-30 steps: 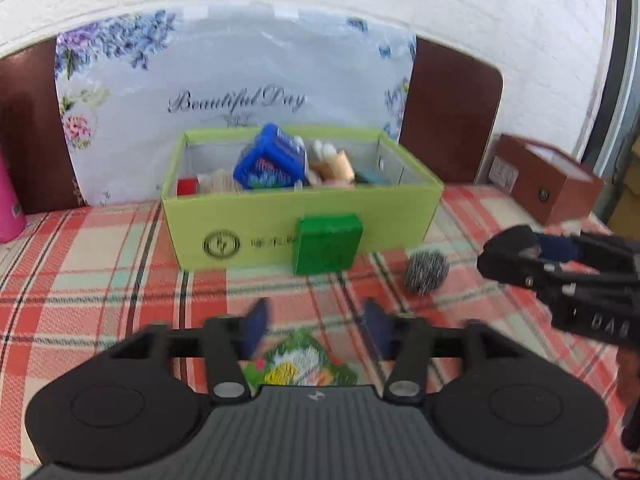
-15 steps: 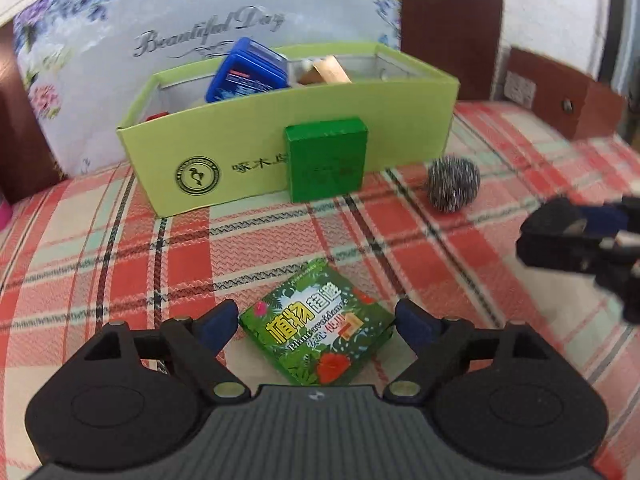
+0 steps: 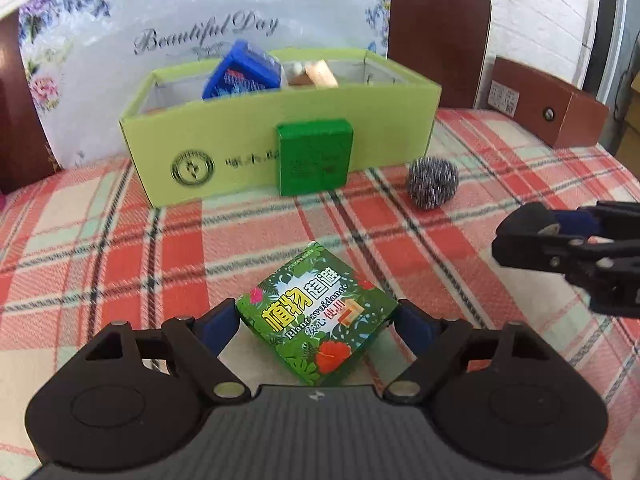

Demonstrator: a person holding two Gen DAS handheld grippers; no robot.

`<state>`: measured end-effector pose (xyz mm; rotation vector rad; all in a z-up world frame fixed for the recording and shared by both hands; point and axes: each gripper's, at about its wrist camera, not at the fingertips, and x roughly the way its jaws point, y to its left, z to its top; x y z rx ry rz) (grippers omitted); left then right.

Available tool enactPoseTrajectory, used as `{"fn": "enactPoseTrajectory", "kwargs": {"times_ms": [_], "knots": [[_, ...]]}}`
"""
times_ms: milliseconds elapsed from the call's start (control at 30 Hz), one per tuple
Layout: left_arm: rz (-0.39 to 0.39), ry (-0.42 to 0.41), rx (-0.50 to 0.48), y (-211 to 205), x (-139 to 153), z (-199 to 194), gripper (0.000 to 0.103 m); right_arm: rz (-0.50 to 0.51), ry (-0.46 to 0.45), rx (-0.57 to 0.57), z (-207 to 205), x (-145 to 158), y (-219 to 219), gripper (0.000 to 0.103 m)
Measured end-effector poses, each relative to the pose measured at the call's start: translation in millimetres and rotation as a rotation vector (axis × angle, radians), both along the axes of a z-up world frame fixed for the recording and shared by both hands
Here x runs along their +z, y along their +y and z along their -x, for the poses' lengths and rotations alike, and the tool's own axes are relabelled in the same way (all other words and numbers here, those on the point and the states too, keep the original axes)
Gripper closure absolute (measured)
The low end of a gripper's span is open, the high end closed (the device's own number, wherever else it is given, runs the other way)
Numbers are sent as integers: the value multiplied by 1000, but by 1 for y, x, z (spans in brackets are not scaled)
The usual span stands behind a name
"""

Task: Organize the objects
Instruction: 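Carry the green box and tape roll into the lime-green box and open both grippers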

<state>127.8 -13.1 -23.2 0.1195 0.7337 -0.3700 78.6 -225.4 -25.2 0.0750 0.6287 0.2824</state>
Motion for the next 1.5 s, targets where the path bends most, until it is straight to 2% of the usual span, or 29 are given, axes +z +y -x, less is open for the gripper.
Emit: {"fn": "enactPoseTrajectory", "kwargs": {"times_ms": [100, 233, 367, 500, 633, 800, 833, 867, 900, 933, 1000, 1067, 1200, 1367, 1500], "knots": [[31, -63, -6, 0, 25, 1, 16, 14, -37, 13, -7, 11, 3, 56], [96, -146, 6, 0, 60, -10, 16, 46, -133, 33, -23, 32, 7, 56], [214, -174, 34, 0, 94, -37, 16, 121, -225, 13, -50, 49, 10, 56], [268, -210, 42, -13, 119, -71, 15, 143, -281, -7, -87, 62, 7, 56], [293, -209, 51, -26, 126, -106, 15, 182, -313, -22, -121, 60, 13, 56], [301, -222, 87, -39, 116, -142, 14, 205, -296, -23, -162, 44, 21, 54], [296, -223, 101, -40, 113, -146, 13, 214, -288, -12, -168, 39, 23, 40], [279, -209, 121, -39, 110, -151, 9, 224, -279, -6, -171, 35, 23, 16], [256, -190, 145, -38, 107, -154, 8, 231, -280, -6, -170, 30, 22, 8], [237, -178, 169, -36, 104, -153, 8, 234, -295, -7, -166, 25, 20, 3], [225, -185, 196, -30, 100, -144, 8, 241, -313, -1, -157, 19, 15, 3], [255, -226, 189, -22, 98, -129, 8, 234, -327, -15, -146, 14, 13, 0], [269, -227, 192, -16, 99, -109, 8, 210, -288, -33, -139, 8, 9, 0], [242, -231, 229, -12, 108, -87, 8, 157, -292, -69, -113, 20, 1, 0], [179, -202, 275, -11, 112, -59, 8, 105, -303, -77, -84, 31, -7, 0]]}}
